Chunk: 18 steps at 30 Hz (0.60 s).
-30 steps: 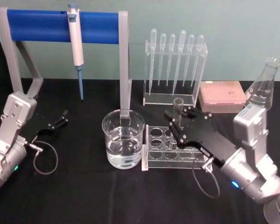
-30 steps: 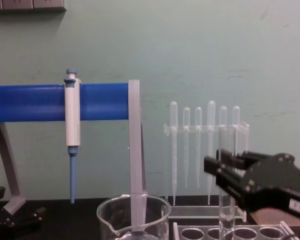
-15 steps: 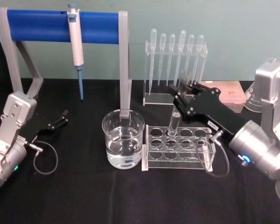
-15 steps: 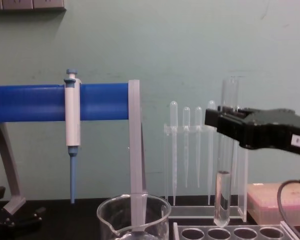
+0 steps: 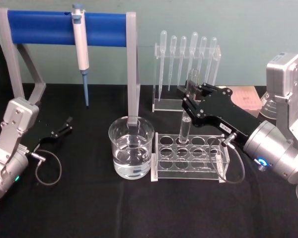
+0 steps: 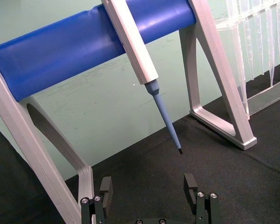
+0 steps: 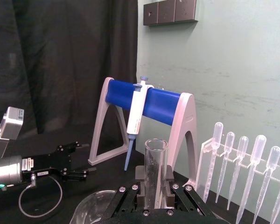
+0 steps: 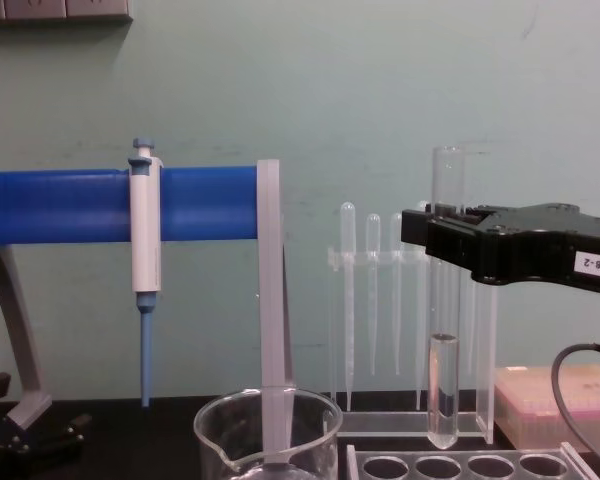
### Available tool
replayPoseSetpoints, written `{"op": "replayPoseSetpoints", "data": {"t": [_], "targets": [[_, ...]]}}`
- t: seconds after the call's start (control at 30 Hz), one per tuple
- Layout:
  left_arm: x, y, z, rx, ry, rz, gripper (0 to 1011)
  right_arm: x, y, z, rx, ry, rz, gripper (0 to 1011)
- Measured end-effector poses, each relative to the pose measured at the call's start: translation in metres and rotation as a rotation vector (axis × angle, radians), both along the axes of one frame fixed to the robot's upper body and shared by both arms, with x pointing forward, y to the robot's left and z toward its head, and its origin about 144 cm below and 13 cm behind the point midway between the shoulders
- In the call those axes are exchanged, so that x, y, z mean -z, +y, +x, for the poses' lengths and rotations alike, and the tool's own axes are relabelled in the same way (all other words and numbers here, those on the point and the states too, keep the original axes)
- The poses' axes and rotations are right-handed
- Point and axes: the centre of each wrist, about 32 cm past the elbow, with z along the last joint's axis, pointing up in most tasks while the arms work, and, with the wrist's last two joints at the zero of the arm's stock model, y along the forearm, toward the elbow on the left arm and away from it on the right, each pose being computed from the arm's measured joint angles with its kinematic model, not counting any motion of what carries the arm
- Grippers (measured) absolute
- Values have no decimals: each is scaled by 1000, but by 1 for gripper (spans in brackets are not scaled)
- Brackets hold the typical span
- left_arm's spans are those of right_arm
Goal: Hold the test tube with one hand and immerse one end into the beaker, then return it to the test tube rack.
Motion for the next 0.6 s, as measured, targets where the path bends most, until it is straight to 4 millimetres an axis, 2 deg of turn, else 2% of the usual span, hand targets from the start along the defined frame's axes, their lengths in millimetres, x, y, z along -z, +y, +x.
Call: {"op": "replayPoseSetpoints", "data": {"t": [0.6], "targets": [[0,0,0,0,0,0,1000,1,0,0,2,-1,4,225]]}}
